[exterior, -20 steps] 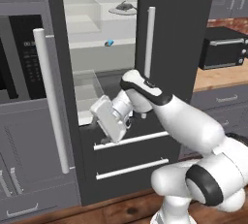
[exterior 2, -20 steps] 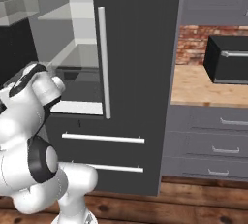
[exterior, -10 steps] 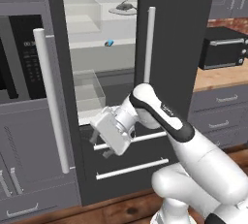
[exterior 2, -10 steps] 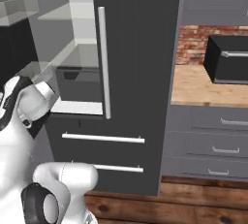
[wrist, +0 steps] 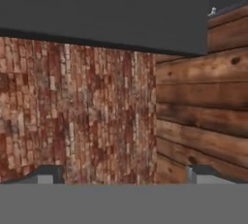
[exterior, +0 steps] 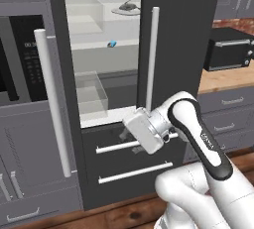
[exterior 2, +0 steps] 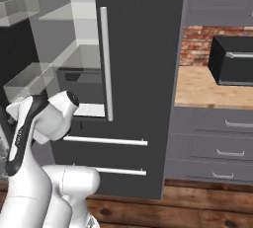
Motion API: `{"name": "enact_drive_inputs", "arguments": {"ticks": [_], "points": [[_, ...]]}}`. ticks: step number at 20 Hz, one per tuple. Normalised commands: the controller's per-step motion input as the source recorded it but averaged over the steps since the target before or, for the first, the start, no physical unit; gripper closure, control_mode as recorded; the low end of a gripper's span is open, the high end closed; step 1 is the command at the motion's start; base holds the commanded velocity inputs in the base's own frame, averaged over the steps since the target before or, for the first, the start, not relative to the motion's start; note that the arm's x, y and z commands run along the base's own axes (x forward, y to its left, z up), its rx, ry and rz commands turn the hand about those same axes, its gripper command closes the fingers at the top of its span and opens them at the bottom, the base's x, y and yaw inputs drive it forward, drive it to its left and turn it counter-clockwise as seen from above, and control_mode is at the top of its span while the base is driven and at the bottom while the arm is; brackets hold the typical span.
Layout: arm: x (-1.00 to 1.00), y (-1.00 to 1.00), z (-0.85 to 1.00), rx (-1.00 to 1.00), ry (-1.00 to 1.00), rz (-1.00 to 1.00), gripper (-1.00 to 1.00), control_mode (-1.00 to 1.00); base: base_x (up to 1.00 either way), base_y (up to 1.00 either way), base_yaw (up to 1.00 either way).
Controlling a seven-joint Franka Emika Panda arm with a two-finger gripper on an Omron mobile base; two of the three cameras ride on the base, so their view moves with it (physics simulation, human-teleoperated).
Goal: Retrieve the fish from the fridge and place it on the saucepan with marinade on the stove.
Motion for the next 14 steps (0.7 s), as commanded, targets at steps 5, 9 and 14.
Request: {"name": "enact_drive_inputs", "arguments": {"ticks": [5, 9, 14], "points": [[0.03, -0.05, -0.3, -0.41, -0.6, -0.1, -1.0, -1.0, 0.0, 0.0, 0.0], [0.34, 0.01, -0.98, -0.66, -0.25, -0.09, -1.0, -1.0, 0.0, 0.0, 0.0], [0.3, -0.54, -0.22, -0.47, -0.05, -0.2, -1.0, -1.0, 0.0, 0.0, 0.0]]}}
